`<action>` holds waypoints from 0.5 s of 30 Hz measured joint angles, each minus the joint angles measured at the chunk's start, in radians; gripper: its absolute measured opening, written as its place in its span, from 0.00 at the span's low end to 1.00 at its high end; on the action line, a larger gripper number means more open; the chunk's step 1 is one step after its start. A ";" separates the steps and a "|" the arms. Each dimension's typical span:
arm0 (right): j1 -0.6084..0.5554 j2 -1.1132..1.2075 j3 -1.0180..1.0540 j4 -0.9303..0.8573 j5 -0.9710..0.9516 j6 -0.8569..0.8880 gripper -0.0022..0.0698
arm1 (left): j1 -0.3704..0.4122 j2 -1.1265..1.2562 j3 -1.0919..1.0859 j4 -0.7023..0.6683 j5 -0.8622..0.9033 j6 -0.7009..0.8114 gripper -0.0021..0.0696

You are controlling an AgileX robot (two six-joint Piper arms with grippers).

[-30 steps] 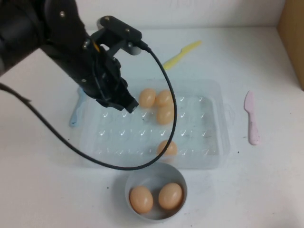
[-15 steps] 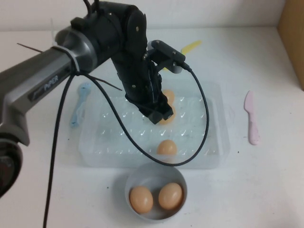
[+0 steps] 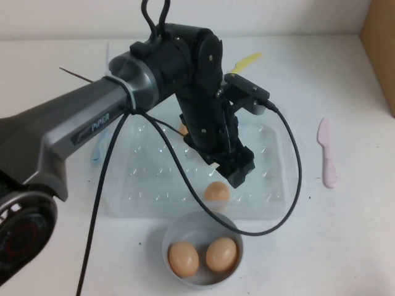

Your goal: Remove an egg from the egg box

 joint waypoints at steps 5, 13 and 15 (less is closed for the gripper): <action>0.000 0.000 0.000 0.000 0.000 0.000 0.01 | -0.030 0.001 0.014 -0.006 0.000 0.000 0.73; 0.000 0.000 0.000 0.000 0.000 0.000 0.01 | -0.032 0.002 0.049 0.026 0.000 0.000 0.73; 0.000 0.000 0.000 0.000 0.000 0.000 0.01 | -0.032 0.002 0.049 0.028 0.000 -0.004 0.73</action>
